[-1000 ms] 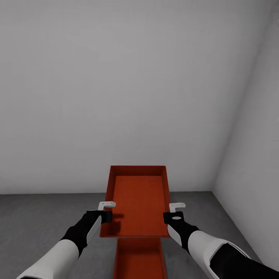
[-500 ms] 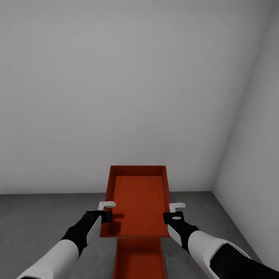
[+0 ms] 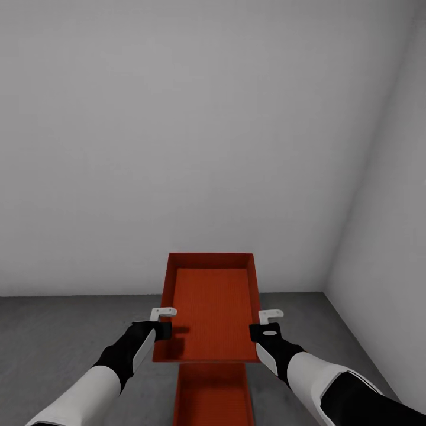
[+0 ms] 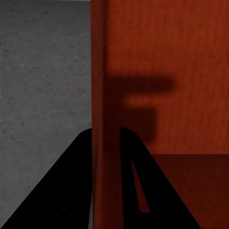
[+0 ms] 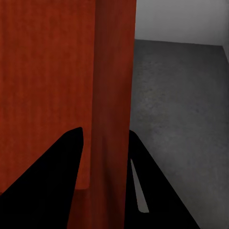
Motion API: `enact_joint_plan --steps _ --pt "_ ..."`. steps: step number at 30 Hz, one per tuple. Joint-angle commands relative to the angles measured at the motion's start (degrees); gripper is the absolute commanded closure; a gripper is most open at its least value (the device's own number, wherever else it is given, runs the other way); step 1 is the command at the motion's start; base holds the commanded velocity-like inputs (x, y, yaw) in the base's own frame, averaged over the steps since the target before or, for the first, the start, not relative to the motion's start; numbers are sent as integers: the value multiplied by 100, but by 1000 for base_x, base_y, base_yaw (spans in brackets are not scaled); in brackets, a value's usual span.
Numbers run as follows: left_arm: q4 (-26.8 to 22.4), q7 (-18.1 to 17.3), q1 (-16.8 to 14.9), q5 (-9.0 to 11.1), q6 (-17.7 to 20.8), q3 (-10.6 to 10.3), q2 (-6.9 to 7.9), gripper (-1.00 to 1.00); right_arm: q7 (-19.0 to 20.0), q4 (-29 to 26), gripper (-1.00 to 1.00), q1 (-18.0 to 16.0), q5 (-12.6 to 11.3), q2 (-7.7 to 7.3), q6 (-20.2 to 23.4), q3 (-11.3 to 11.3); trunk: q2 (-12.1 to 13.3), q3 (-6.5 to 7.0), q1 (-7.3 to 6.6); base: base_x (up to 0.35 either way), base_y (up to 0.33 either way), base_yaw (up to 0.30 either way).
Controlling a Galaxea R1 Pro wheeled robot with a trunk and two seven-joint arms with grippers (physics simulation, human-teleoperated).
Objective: Move the two storage containers from the living room to the garage. In the garage, place one container on the floor and stack the other container on top of it (either order is fine).
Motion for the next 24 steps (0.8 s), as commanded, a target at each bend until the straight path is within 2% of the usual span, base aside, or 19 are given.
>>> enact_joint_plan --steps 1,21,22,24 --pt "-36 77 -8 -117 -282 4 -47 100 -575 25 100 -3 -149 4 -9 74 -8 -10 1 0 0 0" --pt "-36 77 -6 -117 -282 -2 -47 100 -574 25 100 -6 -146 4 -9 70 -8 -10 1 0 0 0" --pt "-55 60 -5 26 16 -1 5 100 -3 -22 100 1 -13 -14 16 7 -8 -10 1 0 0 0" --pt "-90 60 -5 29 16 38 6 100 -3 -22 100 1 86 -14 18 -56 -8 -10 1 0 0 0"
